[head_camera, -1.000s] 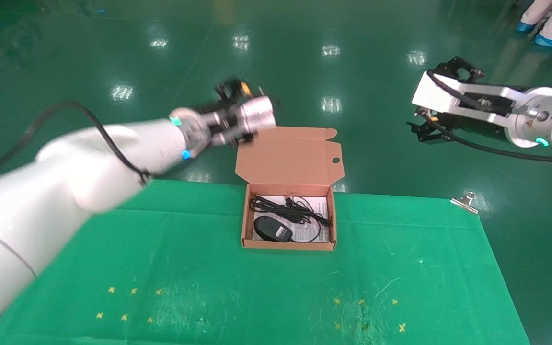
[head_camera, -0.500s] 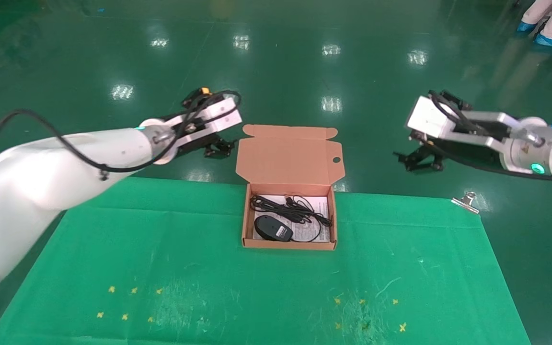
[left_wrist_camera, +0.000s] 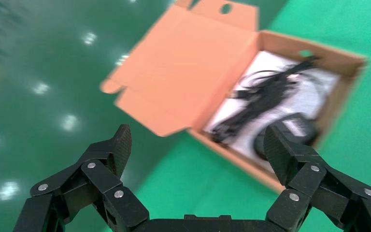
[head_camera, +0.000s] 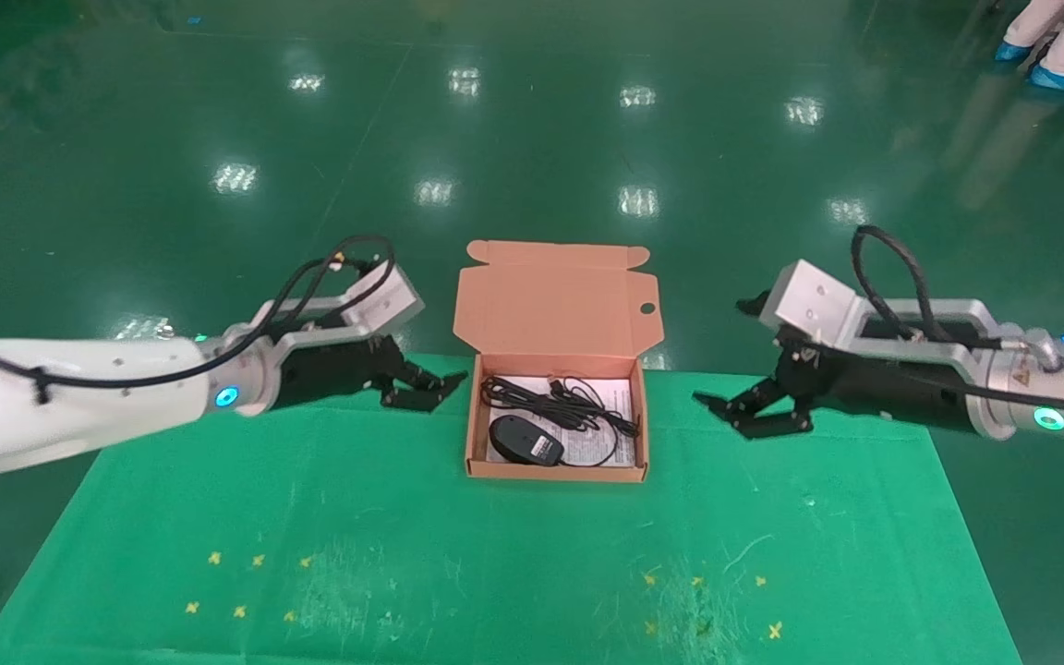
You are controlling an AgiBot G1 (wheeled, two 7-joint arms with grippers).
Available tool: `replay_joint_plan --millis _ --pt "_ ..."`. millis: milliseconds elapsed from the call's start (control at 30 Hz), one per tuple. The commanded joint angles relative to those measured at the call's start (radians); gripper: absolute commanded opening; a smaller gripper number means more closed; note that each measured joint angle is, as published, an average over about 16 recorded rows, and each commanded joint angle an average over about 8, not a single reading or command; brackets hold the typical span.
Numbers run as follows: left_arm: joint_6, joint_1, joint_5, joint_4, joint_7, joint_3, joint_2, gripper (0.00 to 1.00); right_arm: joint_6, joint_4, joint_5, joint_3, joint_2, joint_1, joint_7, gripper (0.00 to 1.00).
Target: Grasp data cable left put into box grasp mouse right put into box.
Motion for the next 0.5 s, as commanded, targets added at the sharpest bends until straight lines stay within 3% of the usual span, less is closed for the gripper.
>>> replay_joint_plan --millis 33,500 --pt "0.038 0.019 -0.044 -0.020 0.008 -0.025 -0.023 1.00 -0.027 0.004 0.041 0.021 0.006 -0.019 -0.009 1.00" --pt "0.257 0.127 -0.299 -0.133 0.051 -0.171 -0.155 1.00 -0.179 0.029 0.277 0.144 0.040 -0.130 -0.060 1.00"
